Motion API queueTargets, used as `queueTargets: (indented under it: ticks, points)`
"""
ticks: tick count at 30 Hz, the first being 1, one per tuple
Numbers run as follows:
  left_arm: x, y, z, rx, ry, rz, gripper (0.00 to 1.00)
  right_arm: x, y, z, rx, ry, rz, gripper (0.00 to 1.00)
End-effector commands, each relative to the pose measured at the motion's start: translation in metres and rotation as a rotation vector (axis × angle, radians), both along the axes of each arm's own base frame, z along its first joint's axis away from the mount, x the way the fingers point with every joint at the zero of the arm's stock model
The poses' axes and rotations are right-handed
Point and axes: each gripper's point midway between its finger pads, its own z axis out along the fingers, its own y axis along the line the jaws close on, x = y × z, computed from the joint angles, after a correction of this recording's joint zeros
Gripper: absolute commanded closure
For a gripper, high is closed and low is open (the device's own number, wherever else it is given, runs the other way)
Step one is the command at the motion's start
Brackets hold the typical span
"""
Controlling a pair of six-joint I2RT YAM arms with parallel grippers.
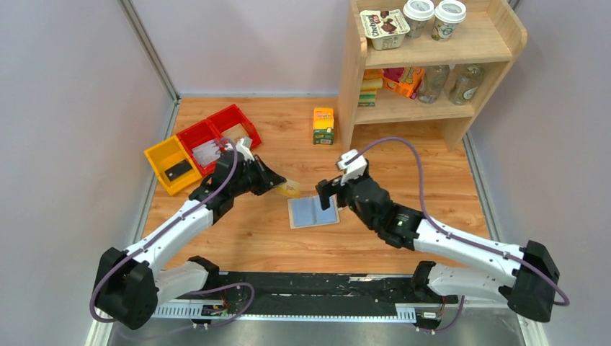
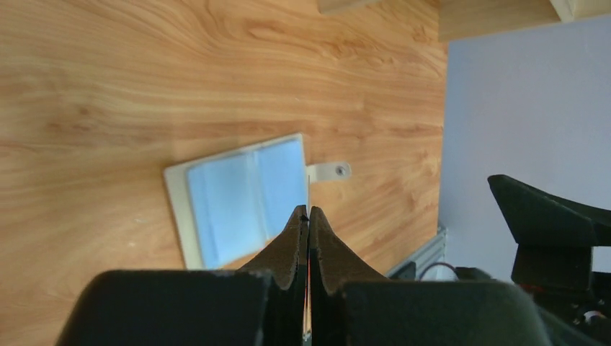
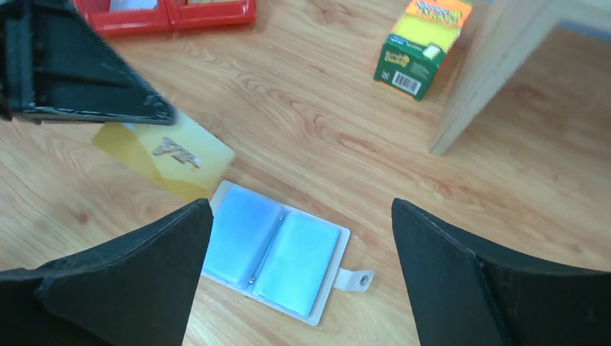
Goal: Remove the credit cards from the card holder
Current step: Place the credit card in the storage box.
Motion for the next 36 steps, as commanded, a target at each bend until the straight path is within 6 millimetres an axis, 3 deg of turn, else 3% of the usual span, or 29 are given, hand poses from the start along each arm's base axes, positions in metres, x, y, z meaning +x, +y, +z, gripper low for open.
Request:
queueTargets:
  ticks: [1, 9, 11, 12, 13, 14, 15, 16, 17, 20, 22, 23, 24, 25, 26, 27, 28, 36]
  points:
    - [0.034, 0.03, 0.018, 0.039, -0.172, 0.086, 1.0, 0.001, -0.02, -0.019, 0.246, 0.226, -0.05, 0.0]
    - [0.09, 0.098, 0.019, 0.161, -0.219, 0.328, 1.0, 0.02, -0.07, -0.042, 0.388, 0.314, -0.178, 0.0]
    - [0.108, 0.116, 0.017, 0.204, -0.219, 0.385, 1.0, 0.022, -0.076, -0.047, 0.38, 0.315, -0.196, 0.0]
    - [0.119, 0.125, 0.026, 0.208, -0.235, 0.418, 1.0, 0.023, -0.077, -0.049, 0.375, 0.315, -0.198, 0.0]
    - [0.127, 0.129, 0.016, 0.235, -0.217, 0.423, 1.0, 0.024, -0.079, -0.05, 0.367, 0.312, -0.201, 0.0]
    - [0.14, 0.138, 0.027, 0.243, -0.241, 0.458, 1.0, 0.028, -0.08, -0.045, 0.38, 0.292, -0.2, 0.0]
    - [0.149, 0.144, 0.014, 0.274, -0.217, 0.466, 1.0, 0.03, -0.08, -0.045, 0.378, 0.29, -0.198, 0.0]
    - [0.161, 0.15, 0.025, 0.274, -0.242, 0.483, 1.0, 0.032, -0.082, -0.046, 0.374, 0.29, -0.202, 0.0]
    - [0.172, 0.16, 0.013, 0.307, -0.219, 0.513, 1.0, 0.033, -0.083, -0.046, 0.374, 0.289, -0.205, 0.0]
    - [0.206, 0.181, 0.02, 0.309, -0.234, 0.573, 1.0, 0.036, -0.087, -0.048, 0.37, 0.288, -0.21, 0.0]
    - [0.225, 0.192, 0.004, 0.335, -0.194, 0.605, 1.0, 0.036, -0.088, -0.049, 0.366, 0.287, -0.21, 0.0]
    - [0.234, 0.195, 0.009, 0.338, -0.204, 0.617, 1.0, 0.036, -0.089, -0.049, 0.364, 0.286, -0.211, 0.0]
    - [0.239, 0.201, -0.006, 0.364, -0.171, 0.628, 1.0, 0.037, -0.089, -0.049, 0.363, 0.283, -0.211, 0.0]
    - [0.248, 0.203, 0.001, 0.368, -0.182, 0.635, 1.0, 0.037, -0.09, -0.049, 0.36, 0.283, -0.213, 0.0]
    - [0.252, 0.207, -0.015, 0.4, -0.155, 0.631, 1.0, 0.038, -0.091, -0.05, 0.358, 0.284, -0.216, 0.0]
    - [0.259, 0.208, -0.01, 0.407, -0.166, 0.636, 1.0, 0.038, -0.091, -0.051, 0.355, 0.285, -0.216, 0.0]
    - [0.263, 0.21, -0.023, 0.428, -0.144, 0.632, 1.0, 0.039, -0.092, -0.051, 0.356, 0.285, -0.217, 0.0]
    - [0.302, 0.205, -0.039, 0.412, -0.128, 0.615, 1.0, 0.041, -0.095, -0.053, 0.363, 0.295, -0.208, 0.0]
